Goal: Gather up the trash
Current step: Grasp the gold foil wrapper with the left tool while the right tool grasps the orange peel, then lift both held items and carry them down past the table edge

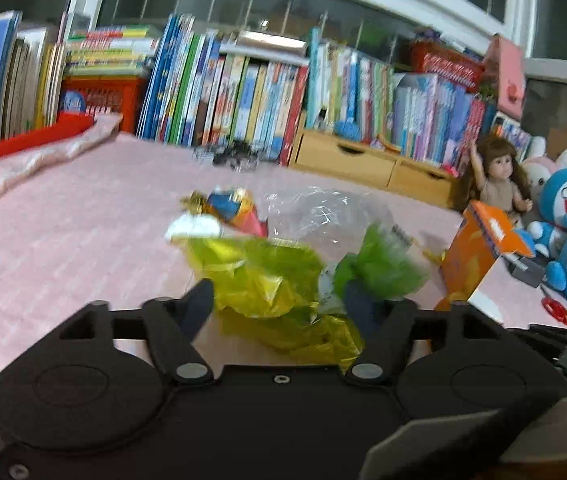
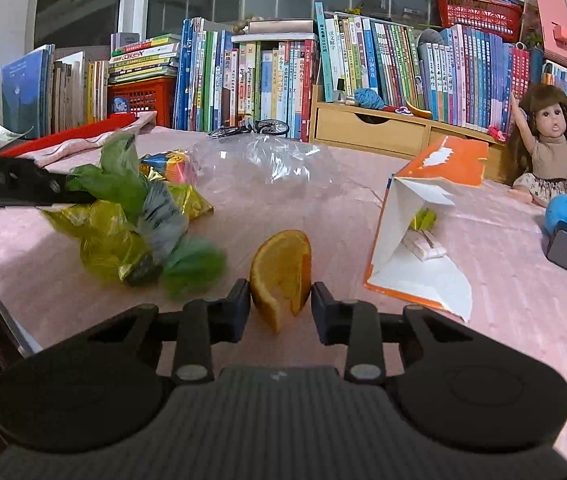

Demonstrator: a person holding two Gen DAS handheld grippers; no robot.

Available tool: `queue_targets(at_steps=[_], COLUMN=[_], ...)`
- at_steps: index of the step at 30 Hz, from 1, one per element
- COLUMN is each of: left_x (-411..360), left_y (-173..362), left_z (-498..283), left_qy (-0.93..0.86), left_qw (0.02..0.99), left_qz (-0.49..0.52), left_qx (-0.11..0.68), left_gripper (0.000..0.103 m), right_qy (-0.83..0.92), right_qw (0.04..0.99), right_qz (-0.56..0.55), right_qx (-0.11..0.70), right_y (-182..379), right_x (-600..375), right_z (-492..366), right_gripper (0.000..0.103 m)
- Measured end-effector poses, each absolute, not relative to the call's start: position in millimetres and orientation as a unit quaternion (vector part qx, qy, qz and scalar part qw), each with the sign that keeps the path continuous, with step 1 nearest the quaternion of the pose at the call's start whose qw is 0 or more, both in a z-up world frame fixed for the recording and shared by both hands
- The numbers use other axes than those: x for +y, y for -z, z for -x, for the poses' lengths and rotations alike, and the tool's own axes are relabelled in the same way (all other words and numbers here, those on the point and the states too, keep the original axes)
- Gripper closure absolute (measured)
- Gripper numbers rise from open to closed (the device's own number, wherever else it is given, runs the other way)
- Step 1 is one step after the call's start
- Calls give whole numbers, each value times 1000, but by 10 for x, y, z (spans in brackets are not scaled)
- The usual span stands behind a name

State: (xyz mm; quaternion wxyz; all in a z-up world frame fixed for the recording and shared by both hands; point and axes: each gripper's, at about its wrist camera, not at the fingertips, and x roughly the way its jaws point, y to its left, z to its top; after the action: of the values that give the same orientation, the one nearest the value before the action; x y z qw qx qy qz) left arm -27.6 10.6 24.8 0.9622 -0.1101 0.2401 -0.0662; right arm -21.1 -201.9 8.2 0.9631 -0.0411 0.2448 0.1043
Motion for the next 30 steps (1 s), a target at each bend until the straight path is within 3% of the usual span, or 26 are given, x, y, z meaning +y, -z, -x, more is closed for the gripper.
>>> queue_targets(at_steps=[6, 8, 9, 11, 22, 30], left_x=[215, 242, 246, 248, 1, 106], left_y=[2, 57, 64, 70, -386, -559], left_z=[97, 81, 63, 24, 205, 341], left_qy=[56, 59, 59, 59, 1, -20], left_qw=[936, 935, 934, 932, 986, 988], left_qz=[202, 216, 214, 212, 73, 82], left_qx=[283, 276, 279, 289, 153, 128], left_gripper=[24, 30, 44, 45, 48, 47], right_qy=[-115, -119, -121, -124, -137, -145], right_qw=[963, 963, 963, 963, 963, 962], right_qz=[38, 34, 33, 30, 18, 13], right_qx=[240, 239, 239, 237, 233, 233], right_y=[-88, -92, -93, -94, -109, -106], right_x=[-1997, -1995, -1991, -1984, -1904, -1864], right_z=[368, 406, 424, 459, 553, 593], right_gripper=[64, 64, 64, 64, 64, 64])
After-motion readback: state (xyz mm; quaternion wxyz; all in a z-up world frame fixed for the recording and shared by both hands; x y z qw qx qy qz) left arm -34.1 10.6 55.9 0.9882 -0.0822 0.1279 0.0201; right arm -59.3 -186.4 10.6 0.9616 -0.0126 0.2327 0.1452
